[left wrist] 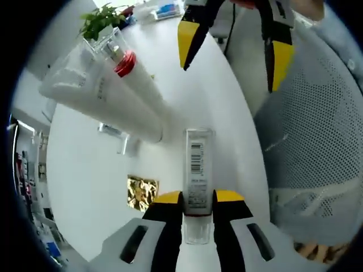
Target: Arrange the skincare products in the storage area until every visible bottle or jar stands upright without overlapping.
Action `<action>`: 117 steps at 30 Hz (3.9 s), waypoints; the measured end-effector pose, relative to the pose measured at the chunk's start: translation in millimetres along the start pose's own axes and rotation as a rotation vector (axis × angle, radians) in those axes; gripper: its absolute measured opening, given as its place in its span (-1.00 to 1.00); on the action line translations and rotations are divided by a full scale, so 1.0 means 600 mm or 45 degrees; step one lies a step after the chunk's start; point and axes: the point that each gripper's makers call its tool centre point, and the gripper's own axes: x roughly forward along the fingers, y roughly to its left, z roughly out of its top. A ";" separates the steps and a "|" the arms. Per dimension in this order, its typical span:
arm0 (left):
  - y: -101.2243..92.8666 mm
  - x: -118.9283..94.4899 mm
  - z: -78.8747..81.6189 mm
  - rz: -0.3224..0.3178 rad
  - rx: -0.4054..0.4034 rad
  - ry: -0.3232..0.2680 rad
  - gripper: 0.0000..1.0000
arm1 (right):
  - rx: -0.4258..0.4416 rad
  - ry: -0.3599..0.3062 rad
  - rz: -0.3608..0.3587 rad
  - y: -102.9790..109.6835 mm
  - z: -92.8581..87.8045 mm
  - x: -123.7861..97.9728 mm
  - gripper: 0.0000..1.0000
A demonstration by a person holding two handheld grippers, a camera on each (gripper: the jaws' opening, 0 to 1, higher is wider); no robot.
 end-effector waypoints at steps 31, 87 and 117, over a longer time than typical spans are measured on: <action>-0.032 -0.009 0.074 0.017 0.188 -0.025 -0.70 | -0.130 0.054 0.128 0.014 -0.001 0.076 -0.49; 0.010 -0.069 0.108 -0.003 -0.621 -1.016 -0.50 | 0.216 -0.386 0.062 -0.045 0.017 -0.054 -0.58; 0.014 -0.181 0.248 -0.160 -0.785 -1.564 -0.58 | 0.304 -0.537 0.194 -0.016 0.053 -0.044 -0.57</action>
